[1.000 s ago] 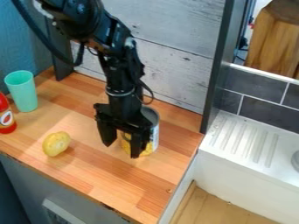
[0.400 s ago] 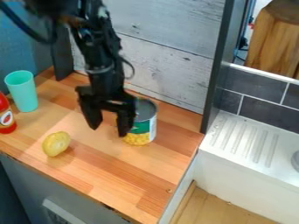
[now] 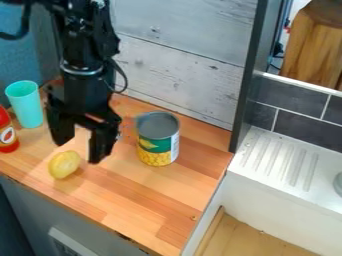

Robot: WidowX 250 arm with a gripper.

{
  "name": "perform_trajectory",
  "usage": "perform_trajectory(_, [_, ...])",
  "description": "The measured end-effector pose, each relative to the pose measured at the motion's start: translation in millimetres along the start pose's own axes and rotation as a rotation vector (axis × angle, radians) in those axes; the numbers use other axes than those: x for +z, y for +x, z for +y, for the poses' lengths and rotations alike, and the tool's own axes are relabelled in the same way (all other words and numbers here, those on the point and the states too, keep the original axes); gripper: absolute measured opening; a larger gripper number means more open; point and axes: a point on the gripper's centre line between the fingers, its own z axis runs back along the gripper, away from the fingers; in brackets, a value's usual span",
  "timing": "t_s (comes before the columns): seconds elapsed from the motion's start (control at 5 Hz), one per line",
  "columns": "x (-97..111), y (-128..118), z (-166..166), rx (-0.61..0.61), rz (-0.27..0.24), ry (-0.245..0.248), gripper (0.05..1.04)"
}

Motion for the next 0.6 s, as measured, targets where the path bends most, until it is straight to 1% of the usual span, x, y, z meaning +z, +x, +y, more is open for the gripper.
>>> perform_trajectory(0.2, [-19.2, -22.3, 23.3, -0.144, 0.012, 0.017, 1.001])
perform_trajectory(0.4, [-30.7, -27.3, 46.1, -0.14, -0.022, 0.017, 1.001])
perform_trajectory(0.6, [-32.9, -30.6, 59.8, -0.11, -0.038, 0.013, 1.001])
